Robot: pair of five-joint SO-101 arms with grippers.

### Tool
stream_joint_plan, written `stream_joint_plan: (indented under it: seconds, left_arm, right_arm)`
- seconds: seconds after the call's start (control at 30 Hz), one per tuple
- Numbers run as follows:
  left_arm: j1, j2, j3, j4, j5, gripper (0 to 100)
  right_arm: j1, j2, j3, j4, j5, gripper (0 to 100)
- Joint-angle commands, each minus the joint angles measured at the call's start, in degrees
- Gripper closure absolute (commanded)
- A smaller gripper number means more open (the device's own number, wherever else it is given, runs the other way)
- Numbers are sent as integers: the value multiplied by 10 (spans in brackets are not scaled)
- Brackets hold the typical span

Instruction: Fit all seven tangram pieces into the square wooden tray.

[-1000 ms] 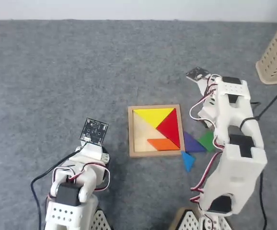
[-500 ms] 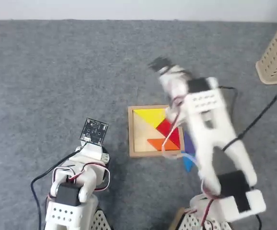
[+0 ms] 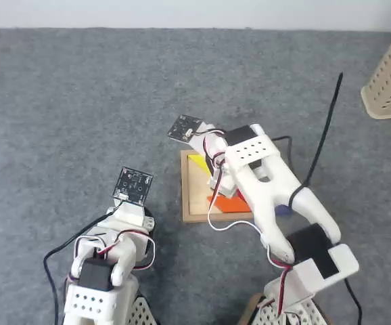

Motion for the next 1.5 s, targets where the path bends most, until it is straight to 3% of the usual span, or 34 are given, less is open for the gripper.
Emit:
stream_joint_plan:
  seconds: [0.0, 0.33, 1.33, 1.47]
  left_arm:
    - [-2, -11, -10, 4, 4, 988]
    - [-2, -11, -10, 4, 4, 988]
    - [-2, -11, -10, 4, 4, 988]
    - [-2, -11, -10, 4, 4, 988]
  right_arm:
    - [-2, -7, -3, -11, 11, 991]
    - [-3, -6, -2, -7, 40, 991]
    - [-22, 51, -5, -56, 36, 987]
    - [-22, 35, -5, -55, 9, 911]
